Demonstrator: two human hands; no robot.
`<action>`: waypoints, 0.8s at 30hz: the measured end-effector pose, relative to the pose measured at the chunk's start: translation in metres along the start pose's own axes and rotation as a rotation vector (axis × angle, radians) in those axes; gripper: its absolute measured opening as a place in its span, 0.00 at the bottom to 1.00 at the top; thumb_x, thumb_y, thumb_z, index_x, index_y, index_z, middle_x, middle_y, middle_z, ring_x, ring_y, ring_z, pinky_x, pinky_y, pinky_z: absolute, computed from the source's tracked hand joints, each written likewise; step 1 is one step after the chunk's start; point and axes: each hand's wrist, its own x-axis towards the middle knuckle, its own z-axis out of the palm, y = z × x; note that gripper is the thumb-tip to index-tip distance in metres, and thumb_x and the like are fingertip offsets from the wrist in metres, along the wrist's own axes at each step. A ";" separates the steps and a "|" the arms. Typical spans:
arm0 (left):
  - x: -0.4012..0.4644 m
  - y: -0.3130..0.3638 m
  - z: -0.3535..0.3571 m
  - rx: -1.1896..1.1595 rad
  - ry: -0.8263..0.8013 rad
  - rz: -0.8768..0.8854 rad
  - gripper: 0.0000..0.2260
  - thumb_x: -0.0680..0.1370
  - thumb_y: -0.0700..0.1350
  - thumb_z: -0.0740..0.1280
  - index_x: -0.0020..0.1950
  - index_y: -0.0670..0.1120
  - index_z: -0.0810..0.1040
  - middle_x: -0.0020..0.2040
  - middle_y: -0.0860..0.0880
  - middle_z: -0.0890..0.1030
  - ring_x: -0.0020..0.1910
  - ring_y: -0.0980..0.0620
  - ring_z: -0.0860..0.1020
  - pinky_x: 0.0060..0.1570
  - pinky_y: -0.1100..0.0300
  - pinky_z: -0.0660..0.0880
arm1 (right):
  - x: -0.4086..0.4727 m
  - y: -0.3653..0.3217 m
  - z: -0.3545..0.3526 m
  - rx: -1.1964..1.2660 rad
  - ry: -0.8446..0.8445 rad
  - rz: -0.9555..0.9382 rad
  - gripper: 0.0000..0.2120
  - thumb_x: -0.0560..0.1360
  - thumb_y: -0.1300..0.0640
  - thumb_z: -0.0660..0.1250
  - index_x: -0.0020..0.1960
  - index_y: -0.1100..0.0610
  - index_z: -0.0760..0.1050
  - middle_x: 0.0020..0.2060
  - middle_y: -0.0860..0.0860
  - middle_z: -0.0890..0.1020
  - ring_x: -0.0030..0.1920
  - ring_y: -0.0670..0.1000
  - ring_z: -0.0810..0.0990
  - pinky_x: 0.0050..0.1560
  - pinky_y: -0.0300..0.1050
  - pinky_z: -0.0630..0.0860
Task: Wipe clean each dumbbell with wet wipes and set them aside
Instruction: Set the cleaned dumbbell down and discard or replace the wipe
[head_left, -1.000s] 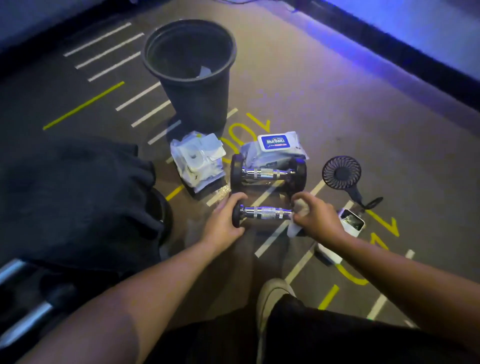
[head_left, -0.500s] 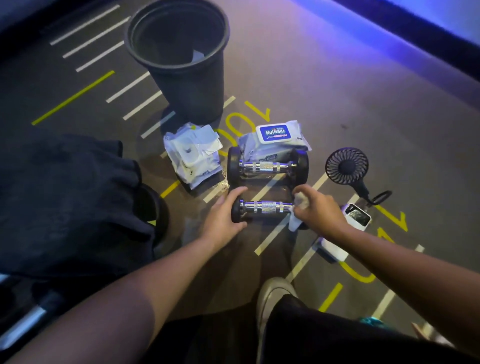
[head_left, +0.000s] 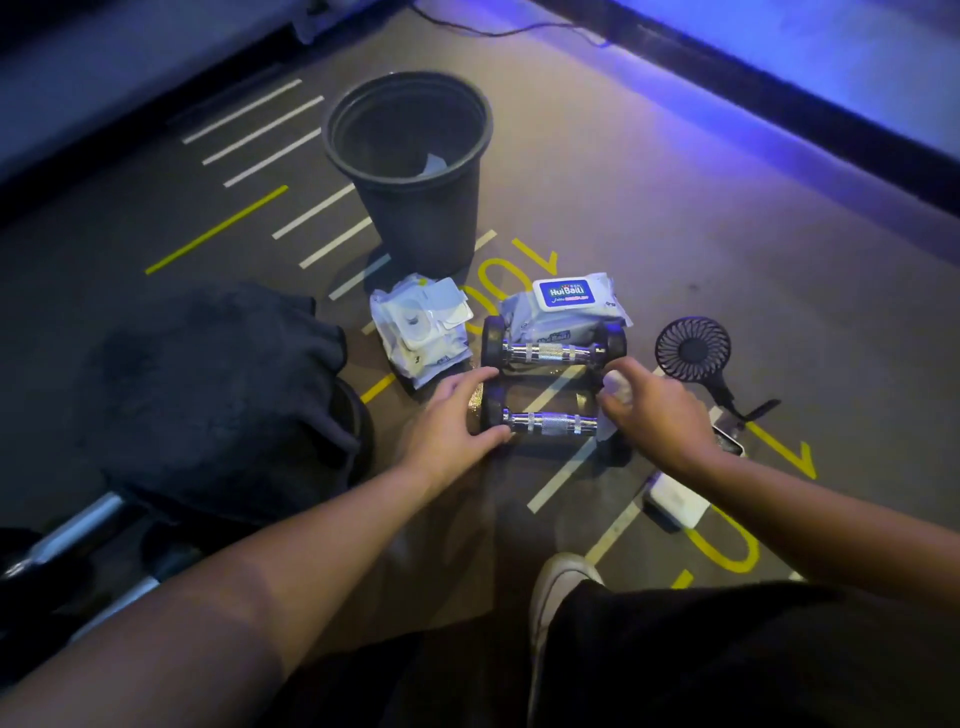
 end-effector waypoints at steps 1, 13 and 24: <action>-0.004 0.003 -0.007 -0.011 0.002 0.015 0.31 0.72 0.54 0.75 0.72 0.65 0.67 0.71 0.56 0.69 0.66 0.54 0.74 0.62 0.53 0.74 | -0.002 -0.006 -0.007 -0.012 0.021 -0.025 0.10 0.79 0.44 0.61 0.58 0.46 0.72 0.46 0.54 0.82 0.46 0.58 0.79 0.39 0.47 0.67; -0.069 0.036 -0.158 0.005 0.221 0.148 0.30 0.71 0.53 0.75 0.70 0.65 0.68 0.67 0.57 0.72 0.57 0.55 0.78 0.59 0.50 0.76 | -0.013 -0.152 -0.104 0.094 0.061 -0.364 0.13 0.78 0.49 0.65 0.63 0.44 0.72 0.35 0.50 0.81 0.40 0.56 0.80 0.39 0.46 0.68; -0.216 -0.032 -0.353 0.104 0.492 0.035 0.29 0.73 0.53 0.75 0.71 0.62 0.68 0.64 0.54 0.72 0.55 0.53 0.79 0.62 0.53 0.75 | -0.056 -0.361 -0.122 0.074 0.101 -0.759 0.13 0.74 0.47 0.67 0.58 0.47 0.74 0.37 0.53 0.82 0.43 0.59 0.81 0.41 0.49 0.74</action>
